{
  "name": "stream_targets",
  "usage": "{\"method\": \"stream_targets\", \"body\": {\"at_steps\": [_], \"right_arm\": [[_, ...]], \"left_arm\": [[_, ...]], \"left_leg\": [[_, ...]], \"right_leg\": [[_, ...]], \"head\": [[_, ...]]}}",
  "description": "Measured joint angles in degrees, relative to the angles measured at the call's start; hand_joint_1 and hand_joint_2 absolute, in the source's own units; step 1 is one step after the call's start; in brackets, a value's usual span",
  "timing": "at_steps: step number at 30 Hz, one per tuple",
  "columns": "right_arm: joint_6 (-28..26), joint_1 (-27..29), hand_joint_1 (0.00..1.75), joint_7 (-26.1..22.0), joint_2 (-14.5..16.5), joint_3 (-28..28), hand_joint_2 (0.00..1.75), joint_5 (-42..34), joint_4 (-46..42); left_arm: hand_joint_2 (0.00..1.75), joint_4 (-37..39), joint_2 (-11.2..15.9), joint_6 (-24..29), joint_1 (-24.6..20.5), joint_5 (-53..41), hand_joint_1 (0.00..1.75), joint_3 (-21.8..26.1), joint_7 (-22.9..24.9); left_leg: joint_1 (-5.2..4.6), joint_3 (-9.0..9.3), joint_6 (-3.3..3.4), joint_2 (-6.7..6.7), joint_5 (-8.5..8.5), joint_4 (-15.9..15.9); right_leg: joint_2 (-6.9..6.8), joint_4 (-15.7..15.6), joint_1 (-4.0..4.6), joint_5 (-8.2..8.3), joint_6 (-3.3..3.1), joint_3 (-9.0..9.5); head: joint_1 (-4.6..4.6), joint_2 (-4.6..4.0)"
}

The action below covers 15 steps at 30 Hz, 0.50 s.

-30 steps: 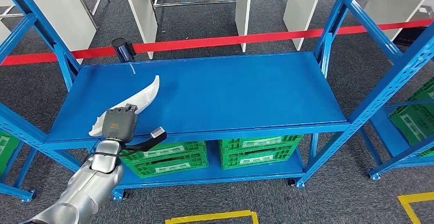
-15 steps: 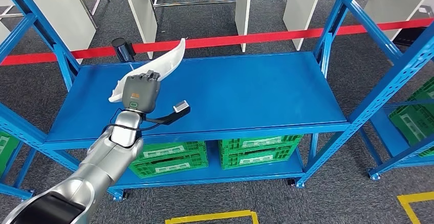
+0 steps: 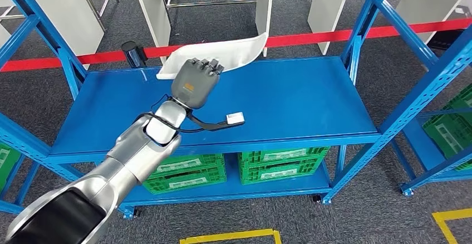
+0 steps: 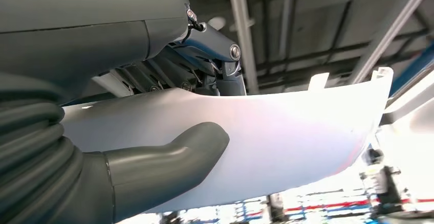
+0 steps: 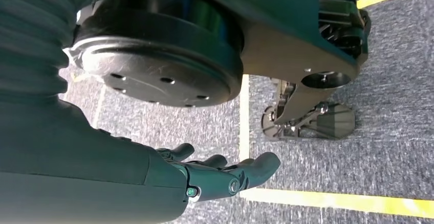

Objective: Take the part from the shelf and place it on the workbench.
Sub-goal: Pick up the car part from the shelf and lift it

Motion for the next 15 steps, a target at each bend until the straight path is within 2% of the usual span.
{"method": "stream_targets", "body": {"at_steps": [6,10,12,14,15], "right_arm": [[0.0,0.0,0.0,0.2,0.1,-1.1,1.75,-1.0,0.0],[0.0,0.1,0.0,0.8,0.2,-1.7,1.75,-1.4,0.0],[0.0,0.1,0.0,0.8,0.2,-2.0,1.75,-1.5,0.0],[0.0,0.1,0.0,0.8,0.2,-2.1,1.75,-1.5,0.0],[0.0,0.1,0.0,0.9,0.2,-2.2,1.75,-1.5,0.0]], "left_arm": [[1.75,-0.4,-1.2,0.5,-0.4,0.0,1.75,-2.7,-0.8],[1.75,-0.1,-2.0,0.7,-0.6,0.0,1.75,-3.1,-1.3],[1.75,0.1,-2.3,0.7,-0.8,0.0,1.75,-3.2,-1.5],[1.75,0.5,-2.5,0.8,-0.8,0.0,1.75,-3.3,-1.8],[1.75,0.7,-2.6,0.8,-0.7,0.0,1.75,-3.3,-1.8]], "left_leg": [[-0.32,-0.05,0.47,0.01,-0.21,0.2],[-0.25,0.16,1.37,0.14,0.49,-0.4],[0.14,0.36,1.92,0.34,1.22,-1.4],[0.24,0.18,2.18,0.48,1.47,-1.5],[0.25,-0.03,2.19,0.55,1.49,-1.4]], "right_leg": [[0.01,0.0,-0.21,-0.06,0.46,0.07],[0.06,0.0,-0.28,-0.02,1.24,0.14],[0.03,2.6,-0.16,-2.21,1.53,-0.97],[-0.02,9.1,-0.27,-6.01,1.77,-3.74],[-0.04,12.4,-0.35,-7.3,1.94,-5.12]], "head": [[-0.01,0.0],[0.0,0.0],[0.15,0.0],[0.36,0.0],[0.43,0.0]]}}
